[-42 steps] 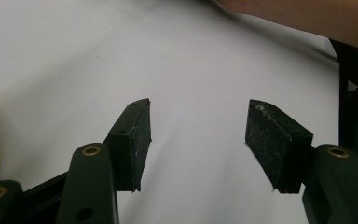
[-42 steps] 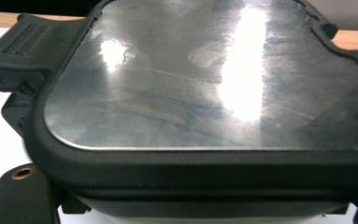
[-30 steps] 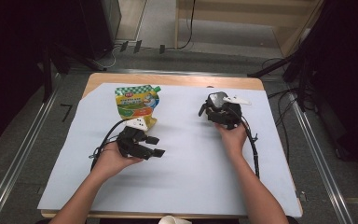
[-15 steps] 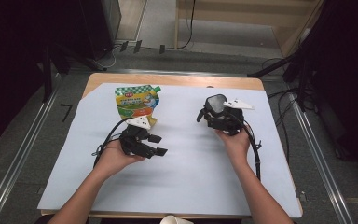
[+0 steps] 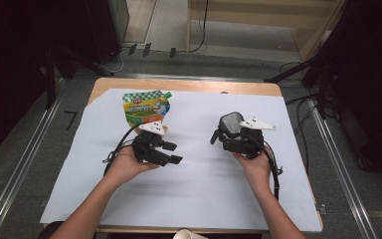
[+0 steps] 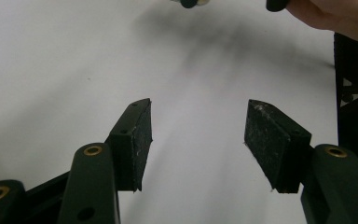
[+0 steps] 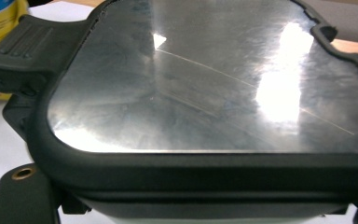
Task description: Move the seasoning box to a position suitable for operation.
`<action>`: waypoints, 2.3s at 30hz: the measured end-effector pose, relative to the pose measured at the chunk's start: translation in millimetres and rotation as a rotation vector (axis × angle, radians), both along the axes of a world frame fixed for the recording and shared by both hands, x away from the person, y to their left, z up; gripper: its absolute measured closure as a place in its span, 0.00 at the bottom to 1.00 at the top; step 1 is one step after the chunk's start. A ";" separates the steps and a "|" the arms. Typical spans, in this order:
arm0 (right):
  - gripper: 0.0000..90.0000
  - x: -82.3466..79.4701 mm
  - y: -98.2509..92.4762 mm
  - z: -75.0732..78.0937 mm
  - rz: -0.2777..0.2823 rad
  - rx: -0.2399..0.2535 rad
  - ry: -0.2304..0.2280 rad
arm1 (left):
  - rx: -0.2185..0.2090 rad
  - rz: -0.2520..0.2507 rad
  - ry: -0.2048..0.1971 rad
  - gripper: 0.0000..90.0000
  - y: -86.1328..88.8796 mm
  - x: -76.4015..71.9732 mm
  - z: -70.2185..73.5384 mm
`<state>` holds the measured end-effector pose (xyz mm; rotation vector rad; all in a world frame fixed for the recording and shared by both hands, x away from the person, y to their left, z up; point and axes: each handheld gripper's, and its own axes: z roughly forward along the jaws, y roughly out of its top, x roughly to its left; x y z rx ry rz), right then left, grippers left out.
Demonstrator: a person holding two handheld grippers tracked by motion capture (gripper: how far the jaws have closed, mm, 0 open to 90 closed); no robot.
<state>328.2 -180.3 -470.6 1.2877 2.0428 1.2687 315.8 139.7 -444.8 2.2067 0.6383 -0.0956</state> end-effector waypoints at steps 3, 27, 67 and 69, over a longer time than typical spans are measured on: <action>0.18 -10.0 0.5 0.3 0.007 0.004 0.006 | 0.000 0.001 0.003 0.47 -0.4 1.6 -0.3; 0.18 -39.2 41.7 -10.1 0.150 0.007 0.010 | -0.008 0.034 0.003 0.47 11.1 6.6 0.4; 0.19 -60.2 67.2 -15.4 0.336 -0.055 0.116 | 0.005 0.054 -0.005 0.50 16.8 6.4 1.2; 0.21 -64.1 59.2 -10.1 0.347 -0.045 0.111 | 0.009 0.051 -0.005 0.50 16.3 6.2 1.0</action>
